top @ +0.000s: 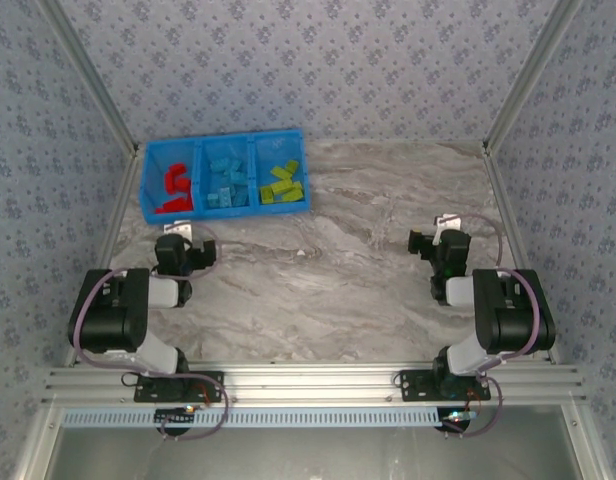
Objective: Sort the legos into containers by color
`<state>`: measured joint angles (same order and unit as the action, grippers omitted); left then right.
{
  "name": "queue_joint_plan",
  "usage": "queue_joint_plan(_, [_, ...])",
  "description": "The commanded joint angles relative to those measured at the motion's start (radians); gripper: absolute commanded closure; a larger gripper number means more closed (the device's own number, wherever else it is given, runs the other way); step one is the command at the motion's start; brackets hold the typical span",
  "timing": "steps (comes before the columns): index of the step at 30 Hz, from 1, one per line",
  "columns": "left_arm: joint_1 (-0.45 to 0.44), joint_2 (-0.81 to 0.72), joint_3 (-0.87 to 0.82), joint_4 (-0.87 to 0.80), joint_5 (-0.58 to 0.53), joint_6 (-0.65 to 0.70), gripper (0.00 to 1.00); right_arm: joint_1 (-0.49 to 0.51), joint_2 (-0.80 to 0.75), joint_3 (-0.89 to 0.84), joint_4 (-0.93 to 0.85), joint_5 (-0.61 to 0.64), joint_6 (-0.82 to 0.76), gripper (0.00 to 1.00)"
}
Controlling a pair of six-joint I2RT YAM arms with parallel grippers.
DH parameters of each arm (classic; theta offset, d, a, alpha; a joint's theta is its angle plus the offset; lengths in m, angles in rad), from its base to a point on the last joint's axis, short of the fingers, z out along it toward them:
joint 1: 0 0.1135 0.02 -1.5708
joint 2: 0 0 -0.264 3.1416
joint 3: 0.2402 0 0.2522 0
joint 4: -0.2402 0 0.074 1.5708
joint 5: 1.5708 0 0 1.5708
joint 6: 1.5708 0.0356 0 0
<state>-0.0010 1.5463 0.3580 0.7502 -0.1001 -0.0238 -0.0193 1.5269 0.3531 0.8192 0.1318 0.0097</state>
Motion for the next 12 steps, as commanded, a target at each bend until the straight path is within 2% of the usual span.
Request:
queue_joint_plan(1, [0.016, -0.013, 0.056, 0.060, 0.036, -0.009, 0.01, 0.000, -0.004, 0.015, 0.031, -0.013, -0.013, 0.00])
queue_joint_plan(2, [0.018, -0.004, 0.044, 0.101, 0.036, -0.008, 0.01, 0.000, -0.005, 0.016, 0.031, -0.014, -0.013, 0.00])
queue_joint_plan(3, [0.018, -0.017, 0.057, 0.050, 0.036, -0.009, 0.01, 0.001, -0.004, 0.017, 0.029, -0.014, -0.013, 0.00])
queue_joint_plan(8, [0.015, -0.014, 0.055, 0.058, 0.037, -0.009, 0.01, -0.002, -0.003, 0.025, 0.011, -0.045, -0.022, 0.00])
queue_joint_plan(12, [0.016, -0.013, 0.053, 0.067, 0.037, -0.009, 0.01, 0.001, -0.004, 0.011, 0.038, 0.007, -0.006, 0.00])
